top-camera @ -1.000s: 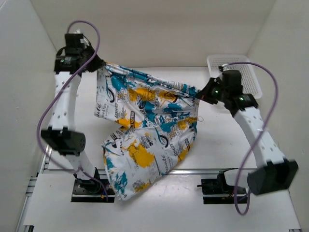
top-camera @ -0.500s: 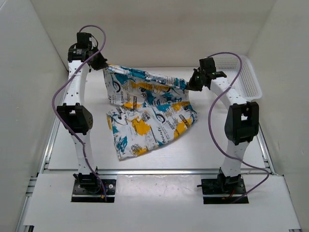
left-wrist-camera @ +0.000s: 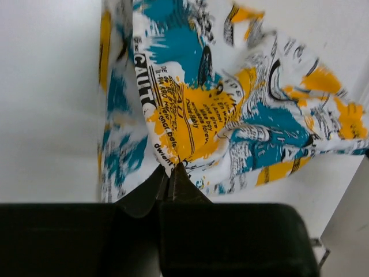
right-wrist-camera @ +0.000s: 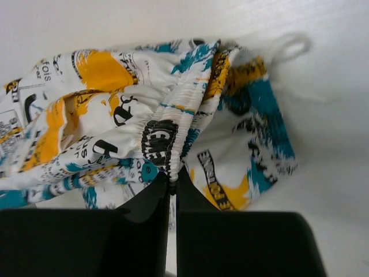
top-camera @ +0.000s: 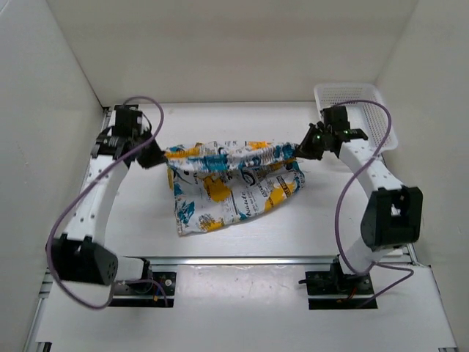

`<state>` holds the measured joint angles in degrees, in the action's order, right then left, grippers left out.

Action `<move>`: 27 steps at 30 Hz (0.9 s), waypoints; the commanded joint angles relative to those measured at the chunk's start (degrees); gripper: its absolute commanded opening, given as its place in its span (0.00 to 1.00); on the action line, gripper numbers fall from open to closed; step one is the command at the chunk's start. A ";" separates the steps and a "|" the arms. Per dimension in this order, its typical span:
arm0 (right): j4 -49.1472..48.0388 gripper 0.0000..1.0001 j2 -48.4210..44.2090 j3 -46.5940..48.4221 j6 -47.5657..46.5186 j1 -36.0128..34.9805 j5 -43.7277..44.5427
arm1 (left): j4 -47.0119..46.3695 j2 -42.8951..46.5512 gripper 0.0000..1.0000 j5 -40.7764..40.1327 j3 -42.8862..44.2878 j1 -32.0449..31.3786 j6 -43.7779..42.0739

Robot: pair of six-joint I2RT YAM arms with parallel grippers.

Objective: Fold and stack the shorts
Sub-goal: Fold the shorts

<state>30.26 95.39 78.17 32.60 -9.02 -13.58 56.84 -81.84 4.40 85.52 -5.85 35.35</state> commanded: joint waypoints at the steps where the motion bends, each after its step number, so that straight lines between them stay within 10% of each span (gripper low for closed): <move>1: 1.38 0.00 -8.45 -6.16 -1.48 -0.74 -1.20 | -1.20 9.40 0.10 0.26 -10.87 -2.49 3.48; 12: 6.04 0.00 -28.15 -28.94 -3.07 -0.21 8.48 | -1.20 21.29 0.10 0.25 -33.48 -14.01 14.30; 14: 6.04 0.13 -29.21 -31.40 -2.28 -0.21 9.27 | -1.20 21.29 0.26 0.25 -35.58 -14.71 14.83; 15: 6.04 0.27 -29.21 -33.07 -1.76 -0.21 9.89 | -1.20 20.50 0.37 0.25 -35.59 -14.72 14.83; 16: 6.04 0.61 -29.21 -33.78 -1.75 -0.21 9.89 | -1.20 19.97 0.50 0.25 -36.20 -14.72 14.83; 17: 6.56 0.73 -29.91 -34.31 -1.75 -0.21 10.50 | -1.20 18.75 0.74 -0.27 -36.21 -14.72 14.31; 19: 7.26 0.88 -32.01 -35.10 -1.22 -0.21 11.64 | -0.60 18.21 0.84 -1.15 -34.72 -14.72 13.69; 27: 5.97 0.94 -32.57 -30.80 -1.56 -0.21 16.23 | -0.76 12.25 0.83 -8.35 -27.08 -14.72 11.23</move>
<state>38.61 61.23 44.18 31.62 -9.39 0.58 57.19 -67.61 0.36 54.63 -20.43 48.05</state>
